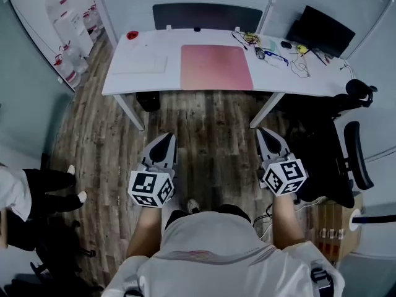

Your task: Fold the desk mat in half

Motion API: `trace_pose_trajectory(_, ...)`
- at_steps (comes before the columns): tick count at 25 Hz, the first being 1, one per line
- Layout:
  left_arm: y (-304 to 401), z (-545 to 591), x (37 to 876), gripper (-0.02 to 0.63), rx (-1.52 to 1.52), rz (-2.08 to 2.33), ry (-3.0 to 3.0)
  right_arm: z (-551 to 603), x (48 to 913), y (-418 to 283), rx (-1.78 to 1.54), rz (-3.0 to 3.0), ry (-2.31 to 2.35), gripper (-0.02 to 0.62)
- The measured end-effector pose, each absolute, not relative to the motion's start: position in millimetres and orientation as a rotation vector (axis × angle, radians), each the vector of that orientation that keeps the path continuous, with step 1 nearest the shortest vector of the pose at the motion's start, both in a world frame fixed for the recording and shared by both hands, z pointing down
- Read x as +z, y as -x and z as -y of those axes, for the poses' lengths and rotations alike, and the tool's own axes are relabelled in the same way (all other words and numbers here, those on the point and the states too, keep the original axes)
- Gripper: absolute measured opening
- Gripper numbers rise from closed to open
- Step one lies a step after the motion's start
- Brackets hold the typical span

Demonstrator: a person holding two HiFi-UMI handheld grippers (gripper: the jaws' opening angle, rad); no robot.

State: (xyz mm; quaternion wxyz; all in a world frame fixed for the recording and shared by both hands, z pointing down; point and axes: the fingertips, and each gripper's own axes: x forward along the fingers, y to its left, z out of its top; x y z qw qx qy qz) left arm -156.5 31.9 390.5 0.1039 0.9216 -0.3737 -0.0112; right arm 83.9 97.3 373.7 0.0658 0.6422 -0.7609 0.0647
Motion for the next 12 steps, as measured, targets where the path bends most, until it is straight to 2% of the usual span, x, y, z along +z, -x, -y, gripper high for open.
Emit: trace_pose_trajectory(12, 149.6, 50.6, 406.4, 0.015, -0.034, 1.199, -2.651, 9.1, 387.4, -93.9, 0.186, 2.362, -1.823, 0.051)
